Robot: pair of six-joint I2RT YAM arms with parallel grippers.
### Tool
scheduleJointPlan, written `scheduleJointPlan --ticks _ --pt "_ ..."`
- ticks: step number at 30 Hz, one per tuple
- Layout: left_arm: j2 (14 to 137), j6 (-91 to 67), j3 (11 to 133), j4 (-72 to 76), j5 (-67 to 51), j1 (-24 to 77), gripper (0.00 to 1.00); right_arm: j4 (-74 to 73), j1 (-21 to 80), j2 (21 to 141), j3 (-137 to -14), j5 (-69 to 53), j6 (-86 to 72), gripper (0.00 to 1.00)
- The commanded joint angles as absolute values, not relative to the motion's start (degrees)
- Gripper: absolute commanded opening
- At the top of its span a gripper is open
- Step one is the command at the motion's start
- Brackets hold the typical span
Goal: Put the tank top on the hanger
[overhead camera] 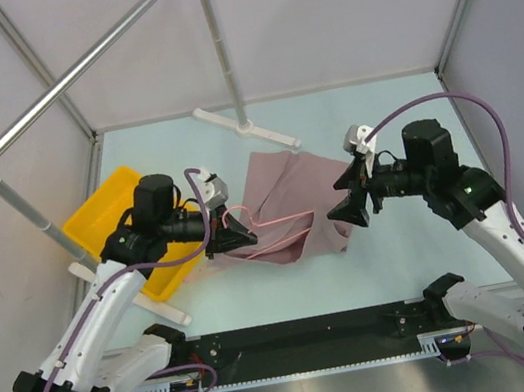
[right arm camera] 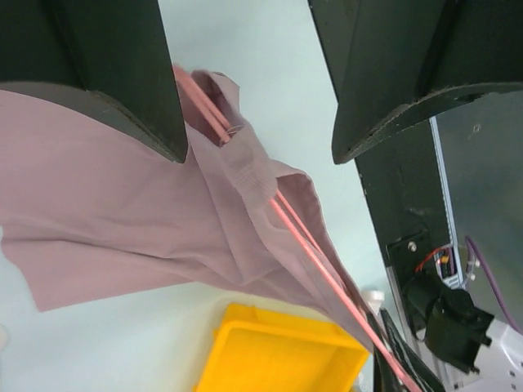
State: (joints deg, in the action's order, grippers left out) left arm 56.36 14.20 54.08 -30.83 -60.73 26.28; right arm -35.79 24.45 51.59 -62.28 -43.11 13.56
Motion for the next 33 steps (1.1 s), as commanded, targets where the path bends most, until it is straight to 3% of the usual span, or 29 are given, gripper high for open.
scheduleJointPlan --ticks 1,11,20,22,23,27,33 --pt "54.1 17.5 57.4 -33.1 -69.8 24.7 0.00 -33.5 26.4 54.3 -61.4 -46.8 18.5 0.76" --pt "52.6 18.4 57.7 -34.7 -71.8 24.4 0.00 -37.0 32.7 60.9 -64.2 -45.3 21.3 0.73" --pt "52.2 18.5 57.5 -34.8 -72.1 24.3 0.00 -38.2 35.6 63.1 -65.7 -46.8 22.0 0.39" --pt "52.0 18.5 57.5 -34.9 -71.6 24.2 0.00 -39.3 35.9 63.2 -66.2 -47.1 22.3 0.21" --pt "52.1 18.6 57.5 -34.8 -71.2 24.2 0.00 -39.3 35.9 63.2 -66.2 -46.5 21.9 0.00" --pt "52.0 17.6 57.3 -33.8 -69.1 24.1 0.01 -38.4 36.6 62.5 -65.5 -45.6 21.9 0.00" --pt "51.2 13.4 55.5 -28.7 -63.7 23.6 0.46 -34.4 37.5 59.6 -63.1 -42.4 19.9 0.00"
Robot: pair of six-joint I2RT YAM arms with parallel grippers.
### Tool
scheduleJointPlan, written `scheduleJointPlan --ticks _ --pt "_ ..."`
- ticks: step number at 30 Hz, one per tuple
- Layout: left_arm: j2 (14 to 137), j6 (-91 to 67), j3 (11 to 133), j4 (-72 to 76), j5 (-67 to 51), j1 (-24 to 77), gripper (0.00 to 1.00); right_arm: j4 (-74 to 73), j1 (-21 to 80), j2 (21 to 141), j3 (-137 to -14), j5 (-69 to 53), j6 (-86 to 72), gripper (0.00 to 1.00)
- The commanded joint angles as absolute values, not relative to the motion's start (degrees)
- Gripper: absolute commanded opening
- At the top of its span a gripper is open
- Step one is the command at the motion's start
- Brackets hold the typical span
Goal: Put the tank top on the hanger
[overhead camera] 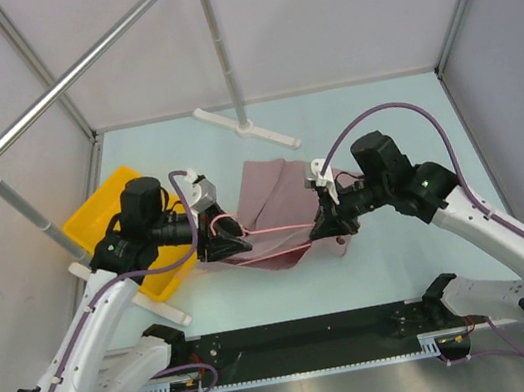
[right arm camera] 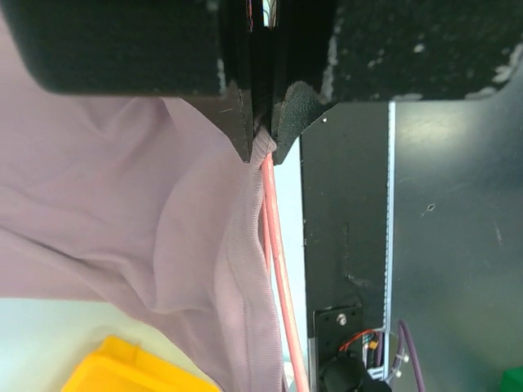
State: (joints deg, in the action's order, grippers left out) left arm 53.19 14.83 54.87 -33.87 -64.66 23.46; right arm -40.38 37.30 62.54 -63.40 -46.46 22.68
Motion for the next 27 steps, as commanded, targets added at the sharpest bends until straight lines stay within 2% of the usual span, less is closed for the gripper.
scheduleJointPlan --ticks 1,3,5,6,9,12,19,22,24,25,26,27 --pt "51.3 12.8 55.4 -28.1 -63.5 23.6 0.50 -33.3 37.5 58.3 -62.4 -42.1 19.3 0.00" --pt "51.4 12.4 55.3 -27.7 -62.4 23.5 0.61 -30.3 37.7 56.9 -60.6 -42.0 17.6 0.00" --pt "51.5 11.6 55.1 -26.9 -61.0 23.4 0.83 -28.9 37.8 55.2 -59.7 -41.4 16.6 0.00" --pt "51.4 11.3 54.9 -26.7 -59.4 23.3 0.88 -28.9 37.8 54.8 -59.2 -41.2 16.4 0.00" --pt "51.2 10.0 54.8 -25.1 -58.0 22.2 0.98 -29.8 37.7 54.3 -59.0 -41.0 16.3 0.00" --pt "50.6 8.4 54.2 -23.0 -58.0 20.0 1.00 -30.8 37.8 54.4 -58.8 -41.0 16.3 0.00" --pt "51.9 7.0 53.6 -22.4 -54.1 18.1 1.00 -29.8 38.4 53.6 -57.8 -41.7 15.6 0.00" --pt "54.7 6.0 54.4 -22.2 -60.8 17.4 0.97 -30.3 39.5 54.1 -58.2 -41.0 16.0 0.00" --pt "56.0 6.1 54.7 -22.2 -64.8 17.3 0.83 -30.5 40.1 55.1 -58.5 -40.5 16.2 0.00" --pt "56.0 6.2 54.5 -22.2 -64.9 17.4 0.75 -30.5 40.9 55.4 -58.5 -40.3 16.2 0.00" --pt "55.7 6.2 54.3 -22.3 -65.0 17.3 0.60 -30.2 41.2 55.5 -58.4 -40.1 16.2 0.00" --pt "54.9 6.3 54.1 -22.2 -64.7 17.3 0.54 -30.1 41.4 55.9 -58.3 -39.7 16.1 0.00"
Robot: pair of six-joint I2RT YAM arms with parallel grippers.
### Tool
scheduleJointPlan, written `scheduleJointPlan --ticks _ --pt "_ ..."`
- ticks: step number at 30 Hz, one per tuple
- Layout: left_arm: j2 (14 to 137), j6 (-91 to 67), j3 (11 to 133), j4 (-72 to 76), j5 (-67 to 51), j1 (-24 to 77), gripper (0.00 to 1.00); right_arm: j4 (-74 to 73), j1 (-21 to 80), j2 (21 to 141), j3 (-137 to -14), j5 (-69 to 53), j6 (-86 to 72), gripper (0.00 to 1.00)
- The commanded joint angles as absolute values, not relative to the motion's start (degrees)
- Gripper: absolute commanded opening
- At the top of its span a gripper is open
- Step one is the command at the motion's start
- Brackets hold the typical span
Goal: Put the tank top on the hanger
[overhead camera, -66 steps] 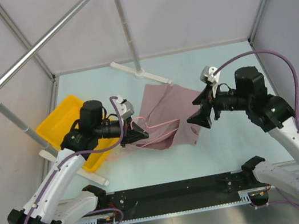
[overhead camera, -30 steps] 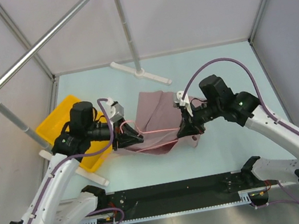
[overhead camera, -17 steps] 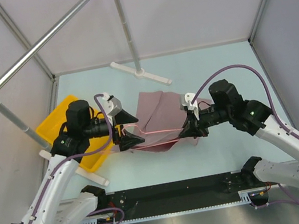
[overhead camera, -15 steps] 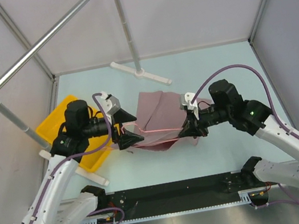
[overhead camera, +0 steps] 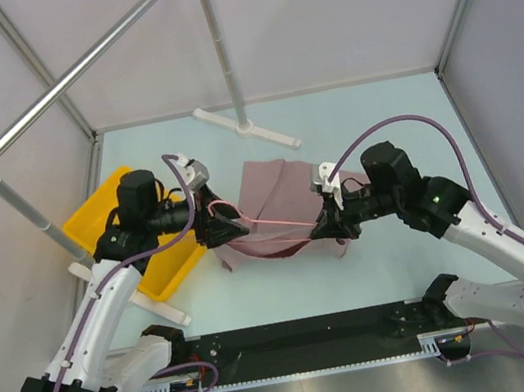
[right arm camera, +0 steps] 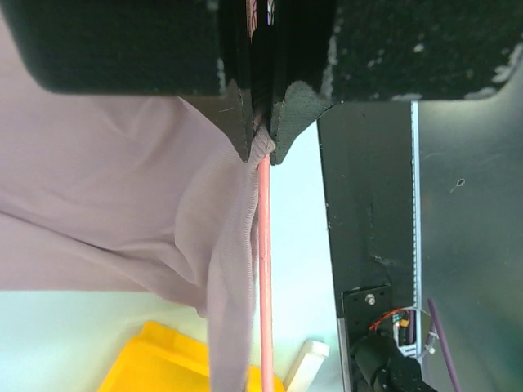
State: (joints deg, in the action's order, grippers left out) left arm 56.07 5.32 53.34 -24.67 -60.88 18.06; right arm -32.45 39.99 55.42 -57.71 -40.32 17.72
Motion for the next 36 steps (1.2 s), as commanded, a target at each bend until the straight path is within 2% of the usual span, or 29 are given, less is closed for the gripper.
scheduleJointPlan --ticks 1,2,6,7,8,9,16,20,21,22,23,30,31,36 --pt "54.3 6.2 53.8 -22.1 -64.5 17.3 0.50 -30.1 41.7 56.2 -58.3 -39.6 16.1 0.00" --pt "54.0 5.9 53.6 -21.8 -64.2 17.3 0.44 -30.3 42.2 56.3 -58.4 -39.1 16.2 0.00" --pt "54.9 5.5 53.6 -21.6 -67.5 17.4 0.35 -30.2 42.8 56.7 -58.3 -37.7 16.2 0.00" --pt "55.4 5.5 53.9 -21.9 -68.6 17.3 0.32 -30.2 42.8 56.5 -58.3 -37.4 16.2 0.00" --pt "55.5 5.5 54.0 -22.1 -69.4 17.3 0.24 -30.2 42.9 56.3 -58.3 -36.5 16.1 0.00" --pt "55.6 5.5 54.0 -22.2 -70.9 17.4 0.23 -30.1 42.9 56.0 -58.3 -36.0 16.1 0.00" --pt "54.7 2.6 53.4 -19.4 -80.5 16.0 0.25 -30.3 42.8 53.5 -57.7 -32.8 16.3 0.00" --pt "55.0 -5.4 51.8 -10.7 -86.9 15.3 0.24 -30.2 42.9 51.9 -57.6 -32.3 16.3 0.00" --pt "55.1 -6.8 51.0 -9.4 -87.2 15.4 0.18 -29.9 42.9 51.6 -57.6 -32.4 16.3 0.00" --pt "55.1 -7.6 50.6 -8.4 -87.0 15.4 0.07 -29.2 42.9 51.4 -57.6 -32.7 16.2 0.00" --pt "55.1 -8.3 50.5 -7.8 -86.9 15.4 0.06 -28.7 42.9 51.3 -57.5 -33.5 16.0 0.00" --pt "54.9 -6.9 51.1 -9.4 -82.8 14.7 0.15 -29.1 43.0 52.2 -57.9 -33.7 16.3 0.00" --pt "55.1 -6.4 51.4 -10.1 -81.5 14.5 0.20 -29.1 43.1 52.2 -57.7 -33.5 16.1 0.00" --pt "55.5 -5.4 52.4 -11.5 -81.4 12.6 0.30 -29.8 43.6 52.0 -57.0 -31.7 15.5 0.00"
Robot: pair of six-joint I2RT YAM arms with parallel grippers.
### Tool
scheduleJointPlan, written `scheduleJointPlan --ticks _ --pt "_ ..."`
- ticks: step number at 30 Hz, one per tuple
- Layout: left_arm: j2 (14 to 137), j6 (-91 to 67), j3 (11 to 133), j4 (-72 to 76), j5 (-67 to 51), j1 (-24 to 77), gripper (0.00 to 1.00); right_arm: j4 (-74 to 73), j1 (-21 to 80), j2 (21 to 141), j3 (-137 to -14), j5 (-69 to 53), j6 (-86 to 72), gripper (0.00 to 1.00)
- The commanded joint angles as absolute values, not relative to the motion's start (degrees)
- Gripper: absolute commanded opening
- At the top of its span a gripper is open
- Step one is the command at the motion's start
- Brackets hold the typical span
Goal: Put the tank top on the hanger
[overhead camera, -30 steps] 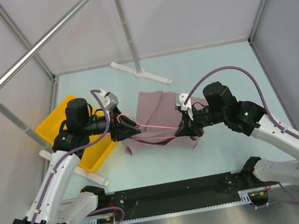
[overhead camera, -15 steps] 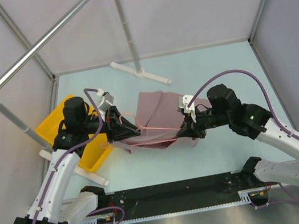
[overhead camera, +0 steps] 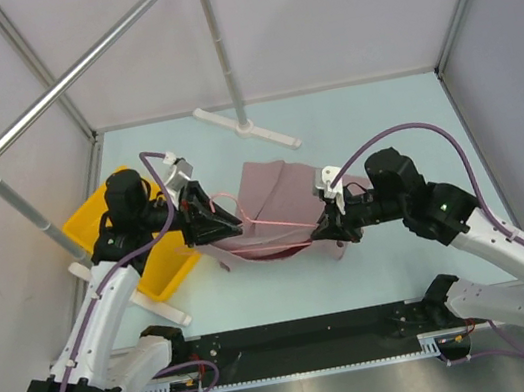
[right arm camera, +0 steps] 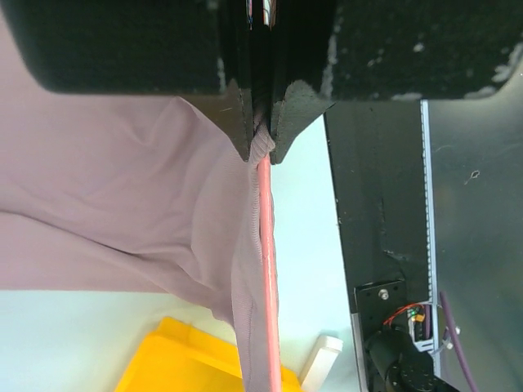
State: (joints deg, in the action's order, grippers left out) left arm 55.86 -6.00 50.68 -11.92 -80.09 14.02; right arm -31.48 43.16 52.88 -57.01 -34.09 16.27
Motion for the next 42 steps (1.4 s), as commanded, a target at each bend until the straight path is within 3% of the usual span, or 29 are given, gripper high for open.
scheduleJointPlan --ticks 1,9,13,17,26,27,32,39,42 --pt "54.9 -5.4 52.2 -11.4 -81.3 12.5 0.33 -29.5 43.6 51.8 -56.8 -31.4 15.2 0.00" --pt "54.5 -2.2 52.6 -15.0 -76.5 10.1 0.45 -28.4 43.4 49.1 -55.3 -28.6 12.7 0.00" --pt "55.3 4.5 54.3 -23.4 -65.6 8.9 0.49 -28.7 40.7 46.9 -55.5 -27.9 11.2 0.00" --pt "53.8 2.1 53.6 -20.5 -58.6 7.2 0.52 -29.5 37.0 45.8 -56.2 -27.8 10.3 0.00" --pt "47.5 0.4 50.0 -17.8 -28.8 4.9 0.54 -30.9 31.4 51.2 -64.2 -20.8 8.3 0.00" --pt "47.0 0.4 49.7 -17.9 -25.4 4.9 0.62 -30.8 31.3 52.3 -65.6 -19.9 8.3 0.00" --pt "44.7 0.4 48.3 -17.5 -23.4 4.9 0.69 -28.9 31.6 60.3 -76.0 -16.6 7.2 0.00" --pt "44.0 0.4 47.5 -16.7 -22.9 4.9 0.99 -22.1 32.3 72.0 -88.9 -17.1 4.0 0.00" --pt "43.9 -0.6 47.4 -16.5 -22.8 4.9 0.99 -18.3 32.5 77.8 -95.5 -19.4 2.3 0.00"
